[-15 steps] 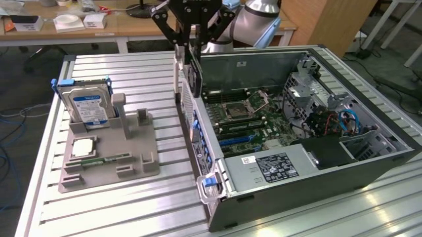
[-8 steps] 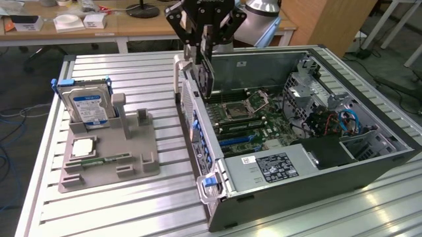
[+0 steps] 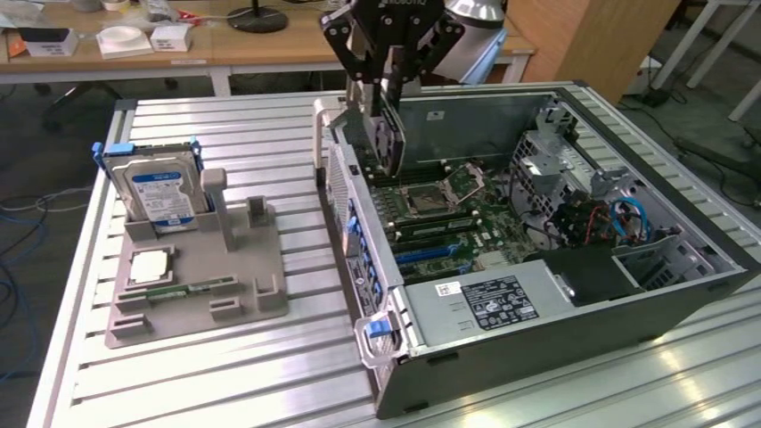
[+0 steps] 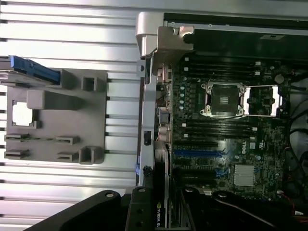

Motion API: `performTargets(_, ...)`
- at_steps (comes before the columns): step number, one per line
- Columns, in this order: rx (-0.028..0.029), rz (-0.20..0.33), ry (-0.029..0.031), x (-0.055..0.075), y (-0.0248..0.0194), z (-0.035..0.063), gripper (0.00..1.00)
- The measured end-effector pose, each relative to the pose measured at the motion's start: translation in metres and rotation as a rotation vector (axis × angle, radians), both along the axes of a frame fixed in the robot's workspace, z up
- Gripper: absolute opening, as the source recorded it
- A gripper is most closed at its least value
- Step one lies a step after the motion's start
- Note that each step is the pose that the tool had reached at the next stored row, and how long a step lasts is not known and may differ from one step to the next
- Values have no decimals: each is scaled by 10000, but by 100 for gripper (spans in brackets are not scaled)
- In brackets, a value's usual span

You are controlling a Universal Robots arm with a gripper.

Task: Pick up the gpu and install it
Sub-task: 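Pick up the gpu and move the gpu toward the slot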

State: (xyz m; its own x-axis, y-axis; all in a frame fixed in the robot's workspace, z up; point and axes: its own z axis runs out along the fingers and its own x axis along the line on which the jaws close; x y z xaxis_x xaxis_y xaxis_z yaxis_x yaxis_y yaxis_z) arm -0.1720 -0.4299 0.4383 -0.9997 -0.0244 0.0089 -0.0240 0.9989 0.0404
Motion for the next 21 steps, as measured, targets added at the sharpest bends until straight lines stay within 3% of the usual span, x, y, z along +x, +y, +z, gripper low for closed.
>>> performTargets(9,0,-12,13,223,-12,0,26)
performTargets(21,1,-17,13,662,-12,-1,26)
